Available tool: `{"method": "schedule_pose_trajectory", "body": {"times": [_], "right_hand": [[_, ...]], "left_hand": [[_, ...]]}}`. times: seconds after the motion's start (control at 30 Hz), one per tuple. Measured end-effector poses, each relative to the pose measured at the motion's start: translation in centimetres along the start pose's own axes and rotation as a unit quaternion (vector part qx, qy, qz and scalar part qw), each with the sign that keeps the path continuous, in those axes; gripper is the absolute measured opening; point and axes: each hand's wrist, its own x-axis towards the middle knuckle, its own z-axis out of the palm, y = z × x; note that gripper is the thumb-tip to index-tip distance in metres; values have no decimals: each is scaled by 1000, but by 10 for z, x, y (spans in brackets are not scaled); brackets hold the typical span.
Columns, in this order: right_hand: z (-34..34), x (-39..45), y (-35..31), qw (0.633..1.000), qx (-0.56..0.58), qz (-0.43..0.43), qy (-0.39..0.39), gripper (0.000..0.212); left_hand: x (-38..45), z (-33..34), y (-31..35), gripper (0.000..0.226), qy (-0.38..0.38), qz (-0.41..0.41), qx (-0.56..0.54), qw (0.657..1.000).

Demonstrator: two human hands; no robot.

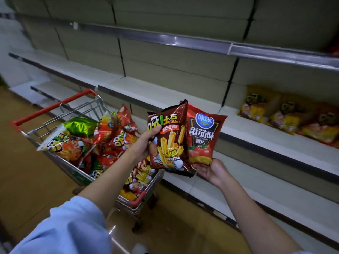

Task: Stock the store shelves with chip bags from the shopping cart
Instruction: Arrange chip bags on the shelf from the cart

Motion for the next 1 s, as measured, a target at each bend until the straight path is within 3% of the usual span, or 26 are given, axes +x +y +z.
{"method": "schedule_pose_trajectory", "body": {"times": [0.17, 0.37, 0.57, 0.7, 0.77, 0.83, 0.9, 1.0], "right_hand": [[-43, -30, -4, 997, -71, -29, 27, 34], [-87, -52, -7, 994, -76, -66, 51, 27], [-116, -59, -18, 985, -85, -137, 54, 31], [-144, -60, -34, 981, -61, -158, 91, 49], [-156, -64, -45, 982, -22, -147, 119, 43], [-166, -65, -53, 983, 34, -132, 127, 24], [-173, -61, -59, 983, 34, -124, 128, 41], [-182, -48, -61, 981, 3, -150, 124, 85]], "left_hand": [[4, 48, 1, 75, -41, 9, 11, 999], [18, 102, -4, 38, -93, -34, 24, 995], [45, 143, -12, 34, -159, -50, 38, 985], [71, 162, -11, 42, -198, -58, 37, 978], [87, 174, -8, 47, -230, -65, 49, 970], [101, 188, -6, 45, -260, -71, 59, 961], [115, 202, -6, 44, -298, -78, 63, 949], [136, 222, -7, 71, -347, -81, 83, 931]]}}
